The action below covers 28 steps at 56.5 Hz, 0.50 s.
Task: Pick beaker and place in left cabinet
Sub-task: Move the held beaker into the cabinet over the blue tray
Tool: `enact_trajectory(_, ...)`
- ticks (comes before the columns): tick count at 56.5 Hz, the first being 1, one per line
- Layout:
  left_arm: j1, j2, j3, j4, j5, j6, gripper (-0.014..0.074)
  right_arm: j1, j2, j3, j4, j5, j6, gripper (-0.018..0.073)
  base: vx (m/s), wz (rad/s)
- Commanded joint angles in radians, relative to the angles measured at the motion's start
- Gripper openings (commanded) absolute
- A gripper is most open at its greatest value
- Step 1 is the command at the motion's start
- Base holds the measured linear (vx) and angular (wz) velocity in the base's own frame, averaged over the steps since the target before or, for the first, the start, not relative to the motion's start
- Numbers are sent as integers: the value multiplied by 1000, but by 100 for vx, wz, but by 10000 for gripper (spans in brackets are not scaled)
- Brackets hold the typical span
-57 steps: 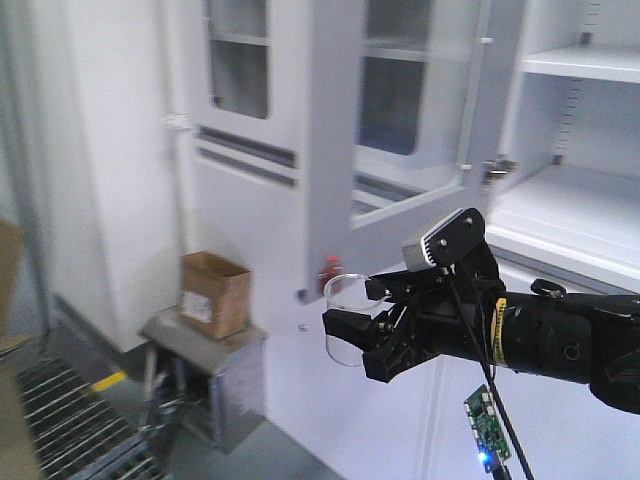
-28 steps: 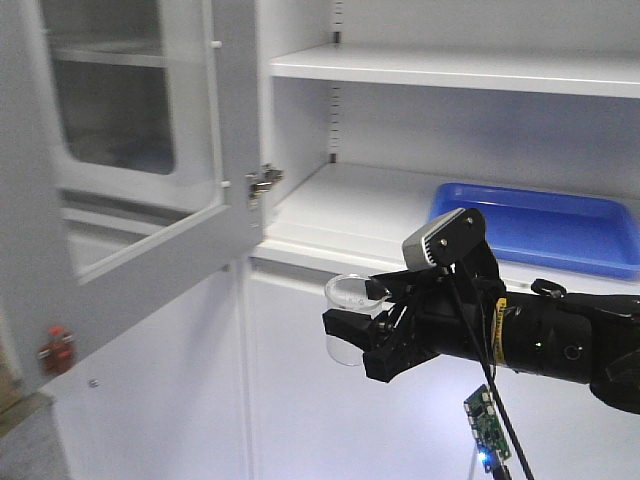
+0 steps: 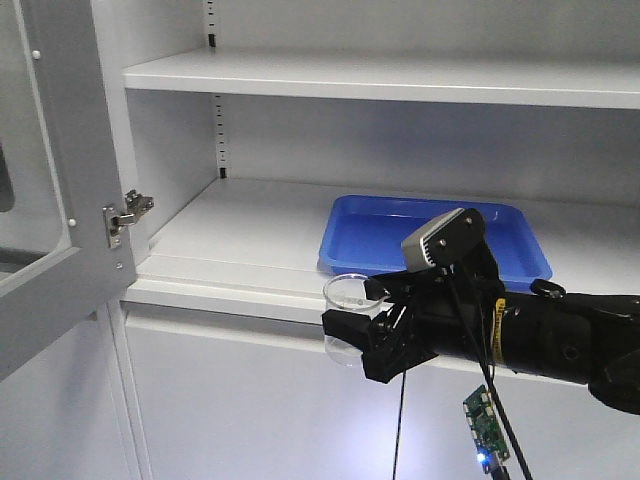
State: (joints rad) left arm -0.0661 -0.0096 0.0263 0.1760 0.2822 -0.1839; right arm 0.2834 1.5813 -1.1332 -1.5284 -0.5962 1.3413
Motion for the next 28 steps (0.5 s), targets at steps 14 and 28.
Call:
enact_trajectory(14, -7, -18, -9, -2, -83, -3, 4, -4, -39, -30, 46, -17, -3, 219, 17, -20)
enact_trajectory(28, -7, -18, -9, -2, -83, -3, 4, -4, -39, -30, 46, -17, -3, 219, 16, -8)
